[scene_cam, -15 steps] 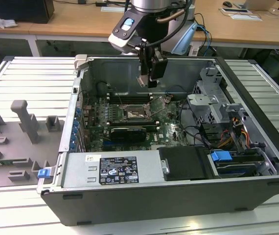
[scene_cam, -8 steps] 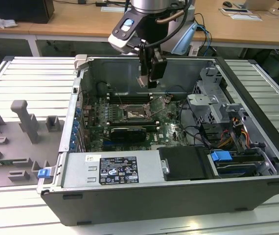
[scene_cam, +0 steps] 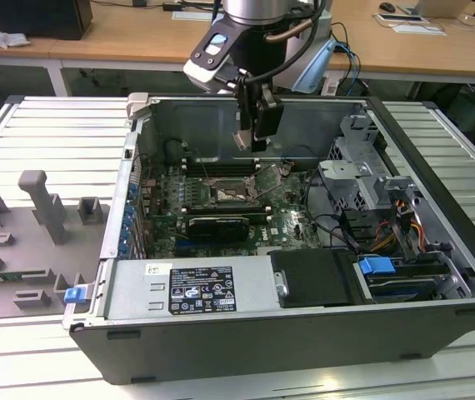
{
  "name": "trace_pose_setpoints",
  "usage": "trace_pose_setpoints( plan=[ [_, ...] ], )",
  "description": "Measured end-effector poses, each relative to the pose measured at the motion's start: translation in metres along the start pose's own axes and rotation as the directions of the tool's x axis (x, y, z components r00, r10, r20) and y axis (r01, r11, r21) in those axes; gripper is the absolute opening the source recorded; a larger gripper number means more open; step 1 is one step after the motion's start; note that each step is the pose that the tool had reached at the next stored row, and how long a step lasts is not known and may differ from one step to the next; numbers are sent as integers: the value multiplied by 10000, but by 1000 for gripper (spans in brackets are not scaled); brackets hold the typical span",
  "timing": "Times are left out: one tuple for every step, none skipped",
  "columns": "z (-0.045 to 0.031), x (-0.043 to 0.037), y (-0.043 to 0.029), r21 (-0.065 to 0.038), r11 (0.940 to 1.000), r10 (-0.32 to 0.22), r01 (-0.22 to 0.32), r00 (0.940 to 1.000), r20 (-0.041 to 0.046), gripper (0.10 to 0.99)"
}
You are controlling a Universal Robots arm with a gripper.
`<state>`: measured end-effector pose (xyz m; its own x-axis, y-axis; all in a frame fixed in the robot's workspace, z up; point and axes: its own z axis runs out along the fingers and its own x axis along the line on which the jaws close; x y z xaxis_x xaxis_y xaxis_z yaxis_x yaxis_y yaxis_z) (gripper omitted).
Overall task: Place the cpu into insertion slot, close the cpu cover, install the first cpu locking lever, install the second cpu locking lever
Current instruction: 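Place the cpu into insertion slot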
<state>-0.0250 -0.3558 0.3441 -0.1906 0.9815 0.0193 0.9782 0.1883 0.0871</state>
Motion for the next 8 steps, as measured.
trace_pose_setpoints(
  plan=[
    [2,0,0,-1,10000,7,-7,10000,0,537],
    [7,0,0,-1,10000,21,-21,10000,2,537],
    [11,0,-1,-2,10000,28,-28,10000,2,537],
    [18,0,-2,-1,10000,36,-36,10000,3,537],
    [23,0,-2,-1,10000,40,-40,10000,3,537],
    [28,-1,-2,-1,10000,43,-43,10000,4,537],
    [37,-1,-3,-1,10000,55,-55,10000,5,537],
    [46,0,-5,-2,9999,145,-145,9999,16,537]
  ],
)
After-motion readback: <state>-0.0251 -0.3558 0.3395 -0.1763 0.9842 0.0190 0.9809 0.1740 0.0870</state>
